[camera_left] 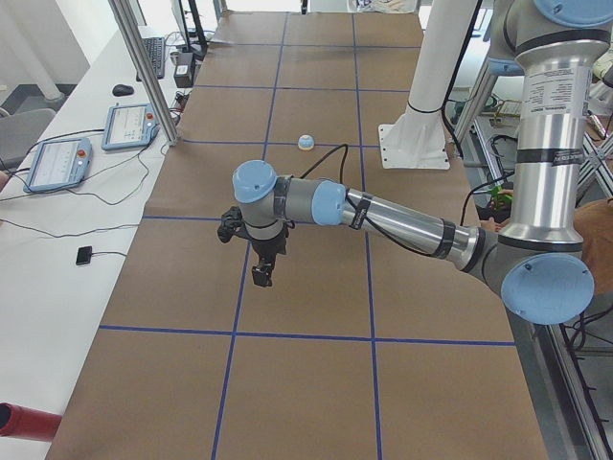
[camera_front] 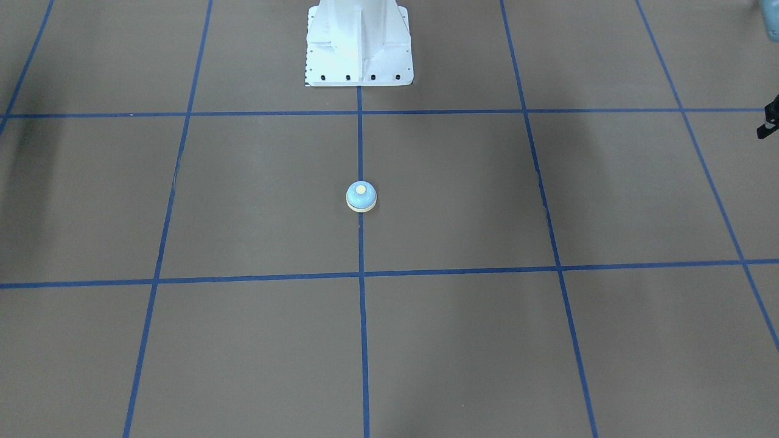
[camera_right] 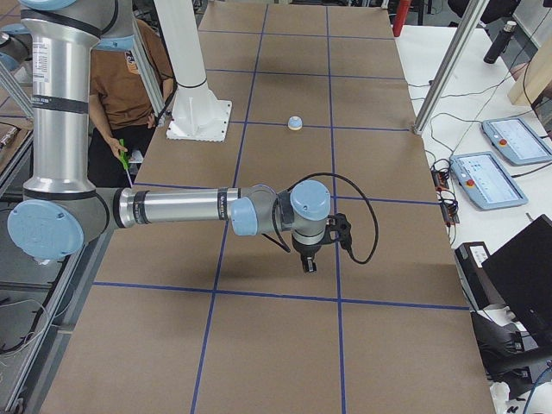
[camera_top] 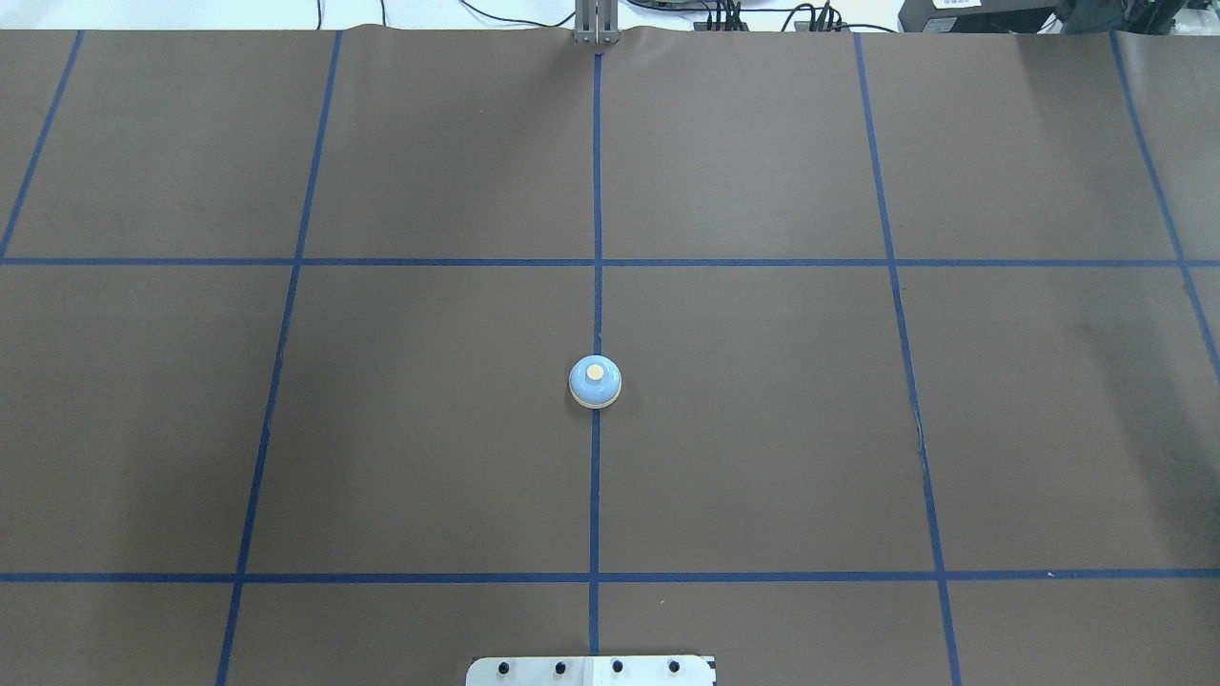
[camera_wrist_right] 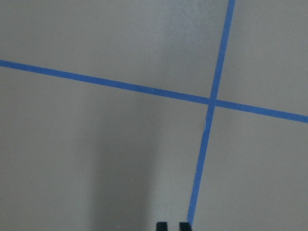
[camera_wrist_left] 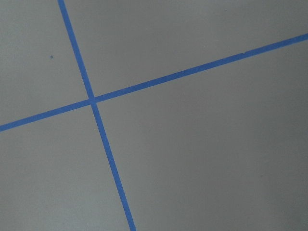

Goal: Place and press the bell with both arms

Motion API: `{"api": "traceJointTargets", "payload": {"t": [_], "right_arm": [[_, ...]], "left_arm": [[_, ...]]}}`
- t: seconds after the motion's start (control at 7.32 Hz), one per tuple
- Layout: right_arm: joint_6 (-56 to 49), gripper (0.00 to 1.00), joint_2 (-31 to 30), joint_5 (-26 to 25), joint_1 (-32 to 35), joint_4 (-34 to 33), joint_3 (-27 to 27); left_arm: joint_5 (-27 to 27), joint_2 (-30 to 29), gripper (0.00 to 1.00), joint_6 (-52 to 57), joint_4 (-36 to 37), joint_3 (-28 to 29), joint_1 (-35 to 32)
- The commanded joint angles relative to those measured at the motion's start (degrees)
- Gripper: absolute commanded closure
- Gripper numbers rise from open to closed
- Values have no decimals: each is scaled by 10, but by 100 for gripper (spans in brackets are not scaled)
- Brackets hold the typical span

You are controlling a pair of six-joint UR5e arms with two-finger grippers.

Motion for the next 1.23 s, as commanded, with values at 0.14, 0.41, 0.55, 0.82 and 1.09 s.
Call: {"api": "traceJointTargets", "payload": {"t": [0.14,0.41,0.55,0.82,1.09], "right_arm": [[1,0,0,-2,0,0,-3],[2,0,4,-10,4,-2,-5],[2,0,7,-10,18,-5,-9],[47,0,15,-8,19,-5,12],[86,0,19,0,19,-3,25]], "left_arm": [[0,4,1,0,1,1,-1],[0,22,0,-6,1,0,-2],[0,22,0,-7,0,2,-11],[-1,22,0,-48,-3,-3,-11],[-1,24,0,-48,-1,-14,-13]]}}
